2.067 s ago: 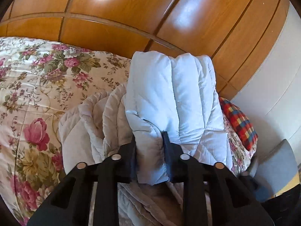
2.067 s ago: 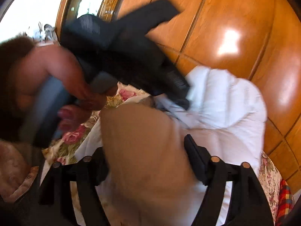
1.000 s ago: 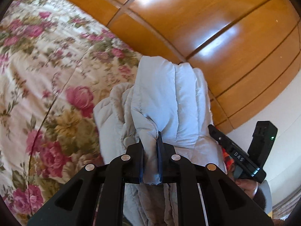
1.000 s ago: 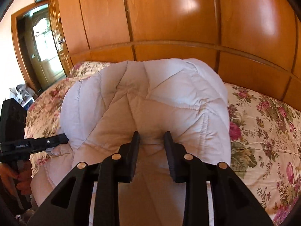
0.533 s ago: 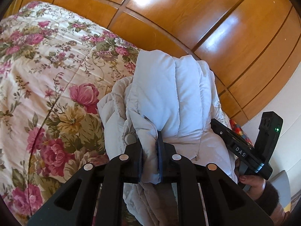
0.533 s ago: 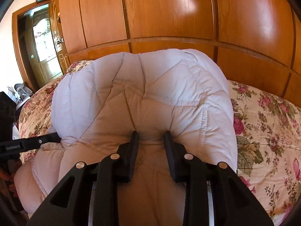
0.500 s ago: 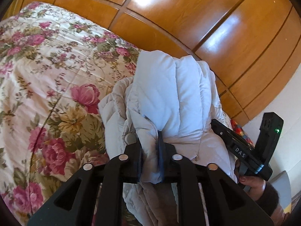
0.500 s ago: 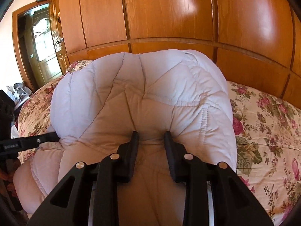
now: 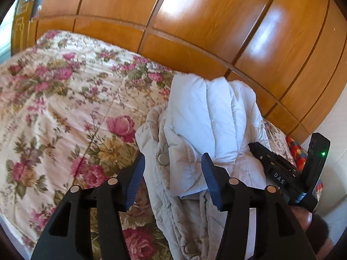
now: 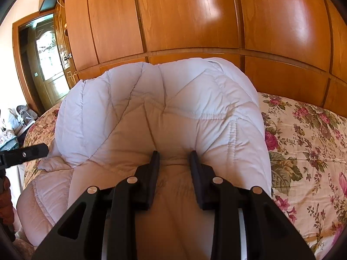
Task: Fold small clothes
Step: 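Release the jacket and press the folded bundle flat with both grippers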
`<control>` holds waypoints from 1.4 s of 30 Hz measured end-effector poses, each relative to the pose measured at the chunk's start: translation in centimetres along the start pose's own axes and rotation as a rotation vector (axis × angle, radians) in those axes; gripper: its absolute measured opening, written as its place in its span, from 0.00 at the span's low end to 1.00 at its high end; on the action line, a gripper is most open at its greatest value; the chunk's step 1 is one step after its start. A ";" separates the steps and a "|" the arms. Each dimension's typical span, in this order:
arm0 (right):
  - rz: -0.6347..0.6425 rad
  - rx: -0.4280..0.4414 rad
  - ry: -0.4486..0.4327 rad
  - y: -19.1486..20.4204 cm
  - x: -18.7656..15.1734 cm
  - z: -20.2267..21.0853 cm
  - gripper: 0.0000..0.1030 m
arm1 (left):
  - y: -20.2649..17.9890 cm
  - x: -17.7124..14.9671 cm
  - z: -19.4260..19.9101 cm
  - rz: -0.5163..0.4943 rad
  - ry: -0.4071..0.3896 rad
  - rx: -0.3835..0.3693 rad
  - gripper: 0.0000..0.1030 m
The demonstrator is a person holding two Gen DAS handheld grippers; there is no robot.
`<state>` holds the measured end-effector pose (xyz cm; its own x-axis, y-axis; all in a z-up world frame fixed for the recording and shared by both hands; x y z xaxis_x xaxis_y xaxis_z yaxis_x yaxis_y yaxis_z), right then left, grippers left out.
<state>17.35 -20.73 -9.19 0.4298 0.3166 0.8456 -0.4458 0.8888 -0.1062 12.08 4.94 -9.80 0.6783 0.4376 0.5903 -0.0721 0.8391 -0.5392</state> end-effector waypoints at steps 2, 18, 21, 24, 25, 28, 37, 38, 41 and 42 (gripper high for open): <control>-0.001 -0.001 -0.002 0.0 0.0 0.0 0.28 | -0.6 0.3 0.3 -0.029 -0.020 0.029 0.58; -0.017 0.009 -0.025 -0.2 -0.2 0.3 0.28 | -6.9 1.7 0.5 -0.133 -0.092 0.015 0.71; -0.020 0.011 -0.030 -0.2 -0.2 0.4 0.28 | -9.2 1.8 -0.5 -0.194 -0.113 -0.005 0.71; -0.020 0.009 -0.036 -0.1 -0.3 0.7 0.29 | -10.3 2.3 -2.4 -0.261 -0.152 0.024 0.71; -0.021 0.008 -0.038 -0.2 -0.3 0.8 0.30 | -10.3 2.4 -3.2 -0.277 -0.152 0.048 0.71; -0.035 0.023 -0.051 -0.2 -0.4 1.2 0.32 | -8.2 2.3 -6.8 -0.258 -0.096 0.131 0.71; -0.106 0.069 -0.092 -0.8 2.5 3.4 0.46 | -5.4 1.6 -7.7 -0.214 -0.120 0.091 0.71; -0.142 0.068 -0.091 -1.7 3.5 3.2 0.46 | -5.3 1.7 -7.8 -0.204 -0.114 0.086 0.71; -0.190 0.062 -0.038 -3.4 6.0 1.3 0.47 | -5.2 1.8 -8.2 -0.198 -0.103 0.087 0.72; -0.186 0.054 -0.016 -3.8 6.6 0.4 0.47 | -5.2 1.7 -8.2 -0.200 -0.100 0.089 0.73</control>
<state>21.62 -22.13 -2.98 0.4963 0.1433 0.8562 -0.4017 0.9122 0.0802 19.67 -1.34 -10.91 0.6100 0.2863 0.7389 -0.0109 0.9354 -0.3535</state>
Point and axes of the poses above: each gripper's, at about its wrist camera, not at the fingertips, and z roughly against the way its jaws point, y to its left, x to its top, the point moved 7 cm from there along -z, roughly the way its jaws point, and after that the axes turned 14 degrees about z, right-handed, at the moved point
